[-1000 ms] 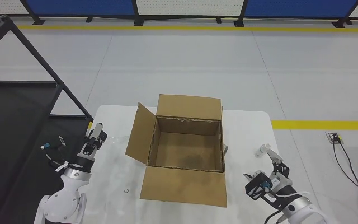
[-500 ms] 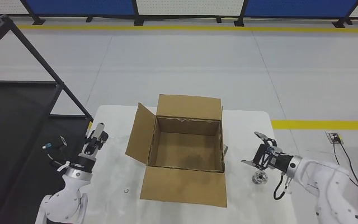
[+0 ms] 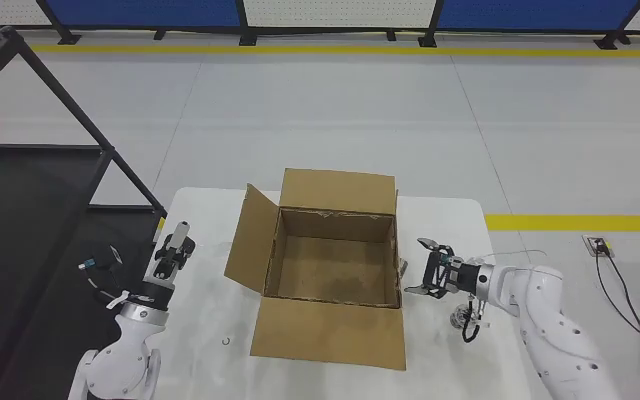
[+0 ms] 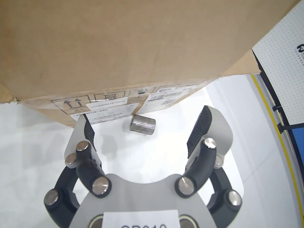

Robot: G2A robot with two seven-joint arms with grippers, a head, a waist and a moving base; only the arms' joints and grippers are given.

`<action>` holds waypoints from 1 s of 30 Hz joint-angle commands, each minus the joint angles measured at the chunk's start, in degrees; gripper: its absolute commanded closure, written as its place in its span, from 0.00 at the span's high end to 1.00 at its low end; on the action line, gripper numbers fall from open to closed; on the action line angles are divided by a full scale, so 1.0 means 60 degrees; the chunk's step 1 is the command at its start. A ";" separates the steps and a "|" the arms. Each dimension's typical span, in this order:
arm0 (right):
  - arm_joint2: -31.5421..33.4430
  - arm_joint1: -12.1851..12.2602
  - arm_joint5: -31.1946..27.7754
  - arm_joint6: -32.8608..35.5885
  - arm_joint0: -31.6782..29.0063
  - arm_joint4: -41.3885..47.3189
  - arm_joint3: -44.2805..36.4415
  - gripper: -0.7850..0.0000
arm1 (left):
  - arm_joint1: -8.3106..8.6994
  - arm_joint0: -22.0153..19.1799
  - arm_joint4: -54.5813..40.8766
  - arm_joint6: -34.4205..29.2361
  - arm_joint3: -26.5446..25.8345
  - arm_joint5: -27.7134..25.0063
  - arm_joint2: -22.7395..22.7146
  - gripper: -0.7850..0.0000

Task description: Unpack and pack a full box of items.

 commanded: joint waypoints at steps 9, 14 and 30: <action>-0.0543 0.0078 0.0434 -0.0287 0.0425 -0.0310 0.0245 1.00 | 0.0027 0.0112 0.0028 0.0160 -0.0038 0.0003 0.0028 1.00; 0.0421 0.0436 0.0317 -0.0085 -0.0388 -0.0605 -0.0854 1.00 | 0.0047 0.0007 -0.0037 0.0031 0.0020 -0.0104 0.0090 1.00; 0.1509 0.0707 0.0395 0.0617 -0.1656 -0.0640 -0.2343 1.00 | 0.0078 -0.0079 -0.0017 -0.0150 0.0111 -0.0287 0.0134 1.00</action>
